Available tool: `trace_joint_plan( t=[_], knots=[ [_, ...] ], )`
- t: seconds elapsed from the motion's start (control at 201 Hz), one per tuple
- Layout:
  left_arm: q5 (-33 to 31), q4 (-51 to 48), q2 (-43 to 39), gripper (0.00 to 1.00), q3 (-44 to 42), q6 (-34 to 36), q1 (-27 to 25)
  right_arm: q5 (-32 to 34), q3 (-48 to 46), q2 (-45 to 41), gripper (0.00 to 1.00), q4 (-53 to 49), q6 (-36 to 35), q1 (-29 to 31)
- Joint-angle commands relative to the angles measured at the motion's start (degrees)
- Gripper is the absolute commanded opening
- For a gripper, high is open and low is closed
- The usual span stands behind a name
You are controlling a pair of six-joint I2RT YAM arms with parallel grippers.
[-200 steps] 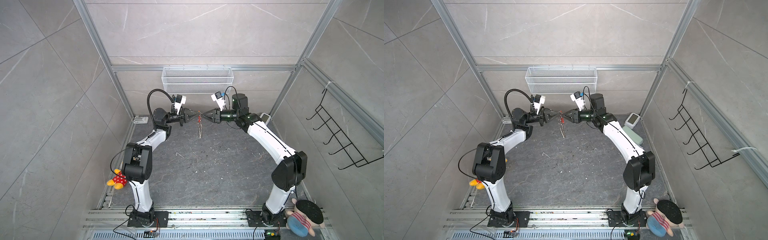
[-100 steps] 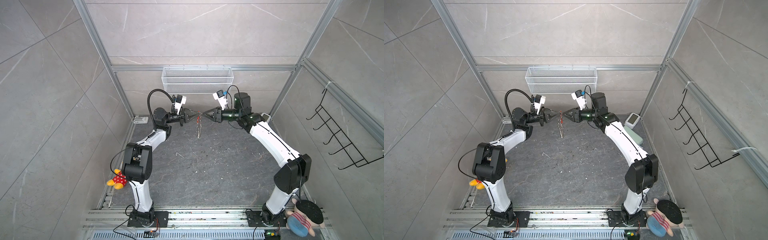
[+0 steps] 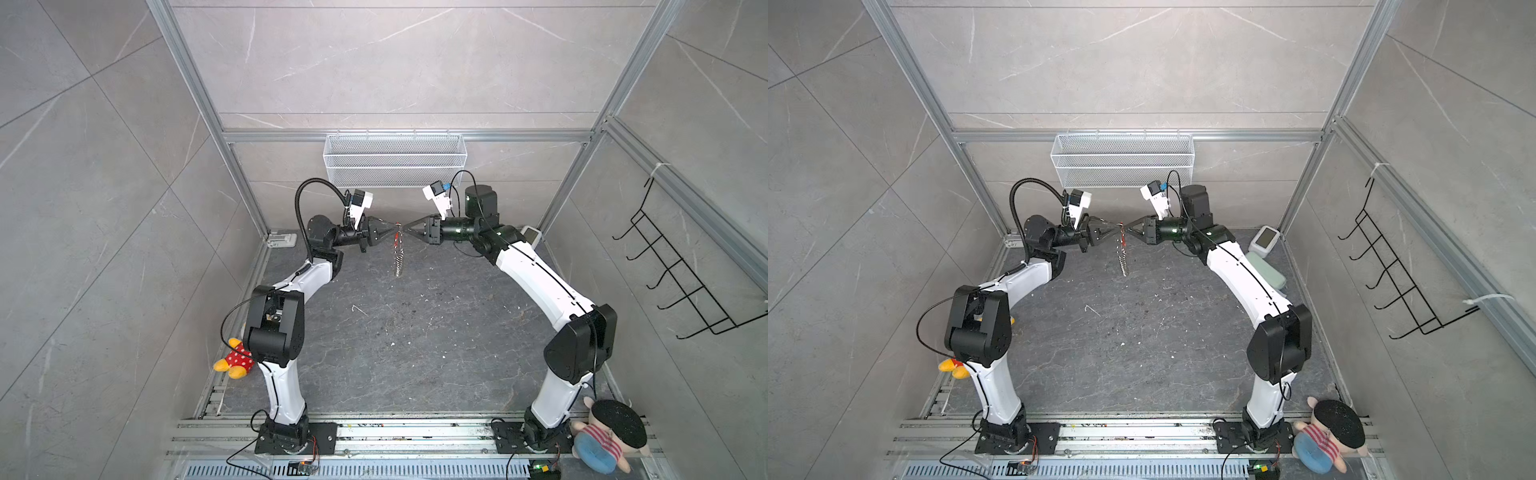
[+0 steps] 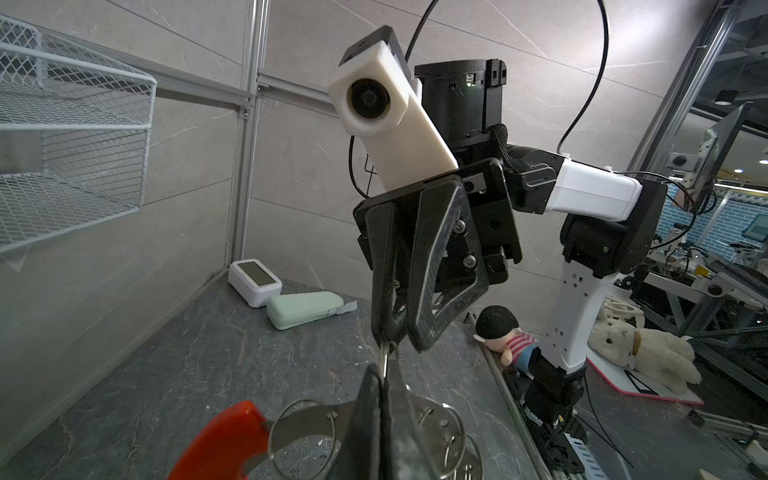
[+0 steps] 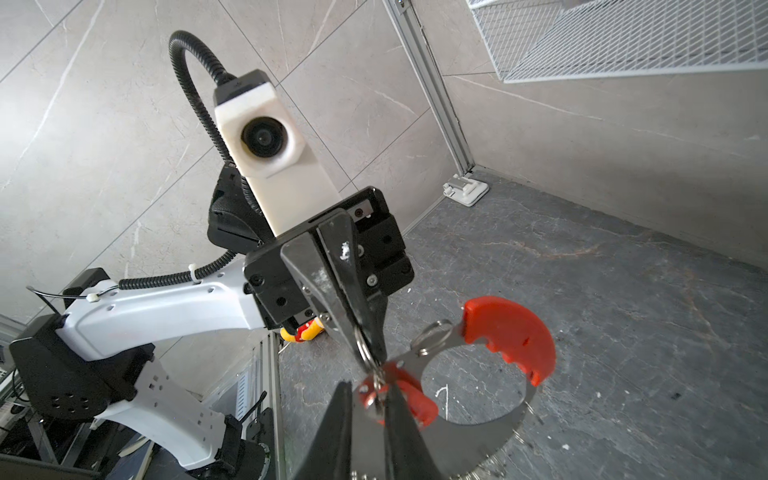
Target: Put the keys on the keyring
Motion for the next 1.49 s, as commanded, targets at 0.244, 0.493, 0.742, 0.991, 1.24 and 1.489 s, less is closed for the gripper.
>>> trace_joint_plan(
  t=[0.244,0.493,0.742,0.991,1.24,1.489],
  knots=[
    [-0.50,3.71,0.00,0.00,2.30,-0.13,-0.23,-1.44,1.74,1.67,0.16,2.32,1.01,0.45],
    [-0.44,4.14,0.00,0.00,2.30,-0.39,-0.23,-1.71,1.46,2.08,0.11,2.23,1.01,0.53],
    [-1.63,7.92,0.18,0.00,1.78,-2.15,-0.27,-1.47,0.59,1.80,0.00,2.37,1.09,0.53],
    [-5.74,14.69,-0.19,0.00,0.78,-4.44,-0.20,-1.97,-2.40,1.51,0.00,5.48,3.77,0.36],
    [-7.92,14.69,-2.43,0.00,-0.06,-3.39,-1.25,-6.38,-4.49,3.88,0.00,17.91,15.48,0.36],
    [-10.60,14.79,-3.74,0.00,-1.35,-1.98,-2.50,-9.95,-4.71,7.85,0.00,29.71,26.86,1.51]
  ],
)
